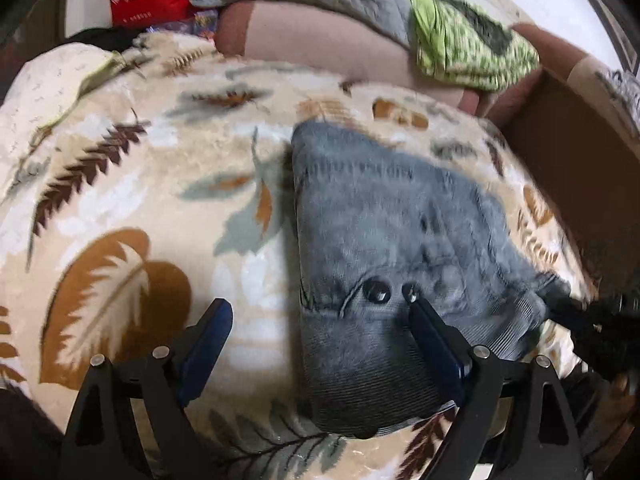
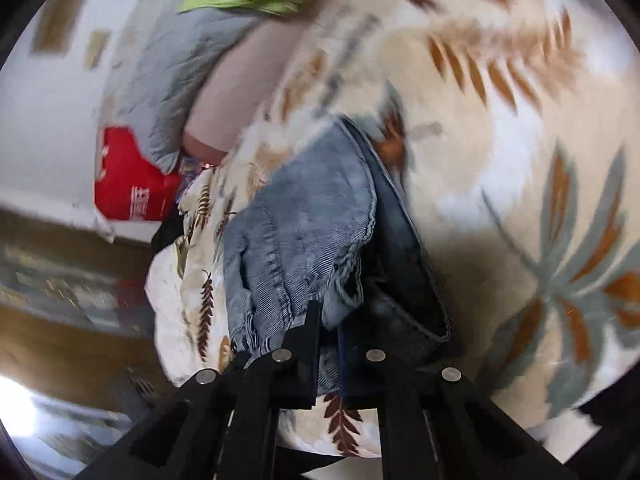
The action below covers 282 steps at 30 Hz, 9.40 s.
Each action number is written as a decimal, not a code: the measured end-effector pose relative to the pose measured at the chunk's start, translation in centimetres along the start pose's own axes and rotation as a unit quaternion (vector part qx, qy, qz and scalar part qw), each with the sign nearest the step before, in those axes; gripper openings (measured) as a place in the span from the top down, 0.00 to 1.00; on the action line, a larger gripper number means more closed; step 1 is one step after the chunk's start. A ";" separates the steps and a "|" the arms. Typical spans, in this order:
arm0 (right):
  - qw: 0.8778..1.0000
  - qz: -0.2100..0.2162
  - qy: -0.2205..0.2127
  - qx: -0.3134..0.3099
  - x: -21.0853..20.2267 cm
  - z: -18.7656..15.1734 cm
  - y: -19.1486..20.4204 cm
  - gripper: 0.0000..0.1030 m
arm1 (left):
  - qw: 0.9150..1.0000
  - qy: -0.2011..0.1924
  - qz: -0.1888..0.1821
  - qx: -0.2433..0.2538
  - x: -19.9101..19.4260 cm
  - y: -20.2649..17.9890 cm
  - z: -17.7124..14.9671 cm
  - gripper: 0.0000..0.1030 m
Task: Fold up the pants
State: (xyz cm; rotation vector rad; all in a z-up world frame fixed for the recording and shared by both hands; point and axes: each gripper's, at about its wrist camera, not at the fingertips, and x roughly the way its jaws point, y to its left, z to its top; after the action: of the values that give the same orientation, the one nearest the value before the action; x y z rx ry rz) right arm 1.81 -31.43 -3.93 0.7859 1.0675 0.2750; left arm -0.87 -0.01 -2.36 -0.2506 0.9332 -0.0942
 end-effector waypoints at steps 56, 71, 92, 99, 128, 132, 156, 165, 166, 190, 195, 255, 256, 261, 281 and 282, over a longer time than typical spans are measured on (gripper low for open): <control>0.977 -0.110 0.017 -0.180 3.3 -1.5 2.3 0.33 | 0.998 0.024 0.034 0.048 2.7 -2.2 -1.8 0.05; 0.987 -0.039 0.016 -0.158 6.7 7.9 6.4 0.33 | 0.998 0.022 0.029 0.045 2.8 -2.1 -1.8 0.03; 0.957 -0.196 0.036 -0.211 9.3 8.5 7.6 0.19 | 0.999 0.026 0.006 0.027 3.4 -1.2 -1.8 0.01; 0.898 -0.187 0.127 -0.378 14.5 8.2 21.2 0.18 | 0.999 0.022 -0.004 0.025 3.5 -1.1 -1.8 0.01; 0.927 -0.245 0.108 -0.261 9.7 5.5 5.6 0.32 | 1.000 0.023 0.000 0.018 2.8 -1.4 -2.1 0.00; 0.938 -0.212 0.062 -0.267 6.9 4.8 5.8 0.31 | 0.999 0.025 0.019 0.016 1.5 -1.9 -1.6 0.01; 0.906 -0.235 0.007 -0.352 2.2 -3.6 4.6 0.14 | 0.996 0.039 0.070 0.040 1.2 -2.5 -1.0 0.01; 0.897 -0.261 0.011 -0.356 2.6 -4.3 3.3 0.06 | 0.997 0.039 0.055 0.035 0.9 -2.3 -1.0 0.01; 0.904 -0.253 0.011 -0.343 1.9 -4.0 3.3 0.06 | 0.998 0.030 0.053 0.033 0.5 -2.1 -0.9 0.01; 0.988 0.011 0.143 -0.064 6.2 7.7 -2.3 0.20 | 0.949 0.156 -0.210 -0.173 8.8 3.2 5.0 0.08; 0.984 -0.017 0.159 -0.075 6.7 7.2 -1.8 0.49 | 0.952 0.159 -0.200 -0.168 8.8 3.5 5.5 0.38; 0.971 0.007 0.060 -0.231 10.2 10.3 14.1 0.80 | 0.999 0.002 -0.047 0.010 4.4 4.1 15.8 0.81; 0.971 0.005 0.057 -0.234 9.9 10.5 14.3 0.80 | 0.999 0.003 -0.050 0.009 4.4 4.0 16.0 0.81; 0.973 -0.013 0.062 -0.220 10.4 10.5 13.0 0.80 | 0.998 0.026 -0.057 0.007 6.2 4.1 15.1 0.80; 0.932 -0.184 0.041 -0.310 11.2 2.8 8.9 0.22 | 0.992 0.033 0.120 0.009 6.0 5.2 6.9 0.18; 0.929 -0.195 0.056 -0.309 12.1 2.5 8.5 0.22 | 0.992 0.023 0.122 0.006 5.9 5.2 6.7 0.18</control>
State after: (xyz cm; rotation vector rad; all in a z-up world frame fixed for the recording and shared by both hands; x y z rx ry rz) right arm 11.20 -19.79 -5.62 -0.0134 1.1304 0.2956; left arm 7.90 5.06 -4.48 -0.1212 1.0017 0.1197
